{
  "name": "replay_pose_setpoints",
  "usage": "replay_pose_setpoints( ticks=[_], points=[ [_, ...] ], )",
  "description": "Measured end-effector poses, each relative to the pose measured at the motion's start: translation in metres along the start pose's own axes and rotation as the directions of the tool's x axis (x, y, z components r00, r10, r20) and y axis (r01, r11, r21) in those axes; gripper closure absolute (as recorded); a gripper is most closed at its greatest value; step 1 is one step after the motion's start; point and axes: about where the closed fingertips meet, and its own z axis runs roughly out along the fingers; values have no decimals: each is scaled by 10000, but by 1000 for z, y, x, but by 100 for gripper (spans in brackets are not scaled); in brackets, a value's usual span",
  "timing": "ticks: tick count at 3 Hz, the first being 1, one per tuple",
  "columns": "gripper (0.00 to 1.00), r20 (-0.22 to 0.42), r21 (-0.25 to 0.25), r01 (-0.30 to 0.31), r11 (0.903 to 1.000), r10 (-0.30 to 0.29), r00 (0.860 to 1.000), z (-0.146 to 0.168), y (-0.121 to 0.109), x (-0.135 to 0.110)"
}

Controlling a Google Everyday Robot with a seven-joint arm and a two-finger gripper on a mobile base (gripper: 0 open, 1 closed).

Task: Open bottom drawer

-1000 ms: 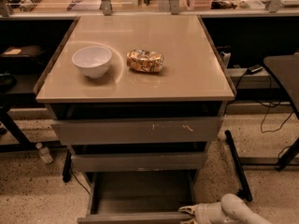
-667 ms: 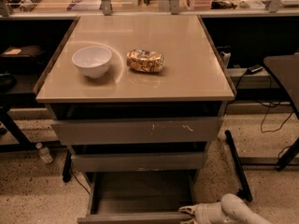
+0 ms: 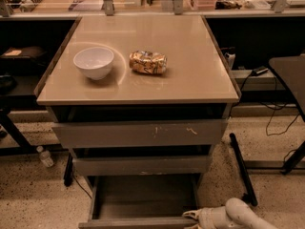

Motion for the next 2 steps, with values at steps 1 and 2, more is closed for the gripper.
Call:
replay_pose_setpoints(
  ticks=[1, 2],
  points=[
    [7, 0, 0, 0, 10000, 0, 10000, 0, 0, 0],
    [0, 2, -2, 0, 10000, 0, 10000, 0, 0, 0]
  ],
)
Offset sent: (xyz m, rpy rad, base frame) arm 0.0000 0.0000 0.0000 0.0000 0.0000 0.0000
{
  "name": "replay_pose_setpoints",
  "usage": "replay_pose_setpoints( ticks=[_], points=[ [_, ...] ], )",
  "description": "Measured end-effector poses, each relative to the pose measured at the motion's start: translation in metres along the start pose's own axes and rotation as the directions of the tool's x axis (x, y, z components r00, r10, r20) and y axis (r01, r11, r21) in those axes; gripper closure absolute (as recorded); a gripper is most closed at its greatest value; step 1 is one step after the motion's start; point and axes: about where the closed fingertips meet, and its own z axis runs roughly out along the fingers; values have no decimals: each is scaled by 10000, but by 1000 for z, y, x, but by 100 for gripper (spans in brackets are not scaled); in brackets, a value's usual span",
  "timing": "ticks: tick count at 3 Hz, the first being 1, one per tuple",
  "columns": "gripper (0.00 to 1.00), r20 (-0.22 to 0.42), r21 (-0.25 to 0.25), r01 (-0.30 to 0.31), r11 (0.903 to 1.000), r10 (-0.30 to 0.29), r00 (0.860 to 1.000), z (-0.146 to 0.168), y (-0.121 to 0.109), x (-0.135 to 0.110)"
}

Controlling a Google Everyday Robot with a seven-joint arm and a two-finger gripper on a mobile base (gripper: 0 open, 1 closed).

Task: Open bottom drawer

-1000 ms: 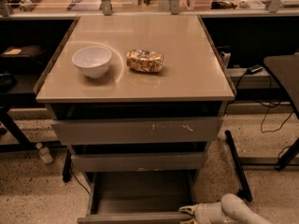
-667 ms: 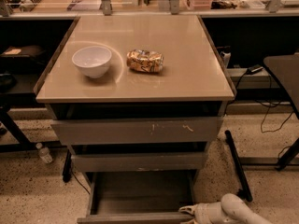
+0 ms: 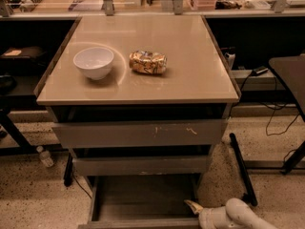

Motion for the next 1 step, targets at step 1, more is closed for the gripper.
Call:
replay_pose_setpoints(
  ticks=[1],
  points=[
    [0, 0, 0, 0, 10000, 0, 10000, 0, 0, 0]
  ],
)
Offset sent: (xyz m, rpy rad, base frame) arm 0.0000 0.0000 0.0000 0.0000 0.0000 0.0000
